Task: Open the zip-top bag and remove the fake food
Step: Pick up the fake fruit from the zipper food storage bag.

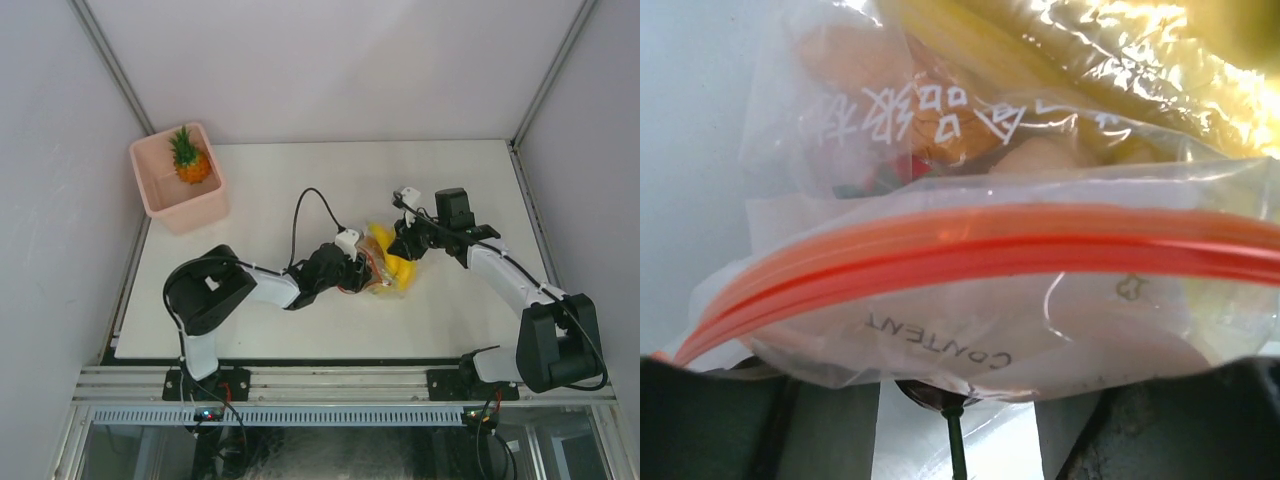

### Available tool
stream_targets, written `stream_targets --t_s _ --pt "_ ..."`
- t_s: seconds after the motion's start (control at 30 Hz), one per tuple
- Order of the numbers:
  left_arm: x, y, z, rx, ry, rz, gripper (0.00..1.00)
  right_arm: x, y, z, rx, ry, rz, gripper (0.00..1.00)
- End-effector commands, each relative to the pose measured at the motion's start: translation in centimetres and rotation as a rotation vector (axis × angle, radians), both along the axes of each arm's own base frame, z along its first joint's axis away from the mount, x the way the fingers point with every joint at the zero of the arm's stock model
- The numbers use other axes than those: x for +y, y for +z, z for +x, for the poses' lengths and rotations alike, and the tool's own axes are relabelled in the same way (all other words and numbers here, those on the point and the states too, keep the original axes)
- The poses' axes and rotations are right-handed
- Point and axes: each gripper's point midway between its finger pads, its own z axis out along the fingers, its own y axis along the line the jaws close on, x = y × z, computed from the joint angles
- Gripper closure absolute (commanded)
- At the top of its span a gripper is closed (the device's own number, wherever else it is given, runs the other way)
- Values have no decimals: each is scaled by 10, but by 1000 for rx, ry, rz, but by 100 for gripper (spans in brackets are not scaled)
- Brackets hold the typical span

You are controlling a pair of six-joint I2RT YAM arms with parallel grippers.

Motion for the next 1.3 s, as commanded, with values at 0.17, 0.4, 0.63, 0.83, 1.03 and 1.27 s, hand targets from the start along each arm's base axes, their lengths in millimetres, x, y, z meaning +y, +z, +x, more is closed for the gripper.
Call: stream_targets --t_s 0.17,0.4,0.63,0.83,1.03,1.27 --pt "-1 48 -9 90 40 -162 67 -14 -10 3 16 -33 -67 80" --pt "6 71 -22 147 56 -283 72 -17 -13 5 9 -41 -88 80" --pt "10 88 -38 218 33 -410 74 -17 -11 4 6 -38 -88 80" --pt "11 99 -51 263 -11 -490 74 -17 -9 4 2 -33 -84 80" --pt "16 97 -52 302 -6 -527 74 -18 -8 4 -2 -32 -82 80" --pt "28 109 -60 270 -33 -536 76 -18 -6 4 -7 -30 -80 80"
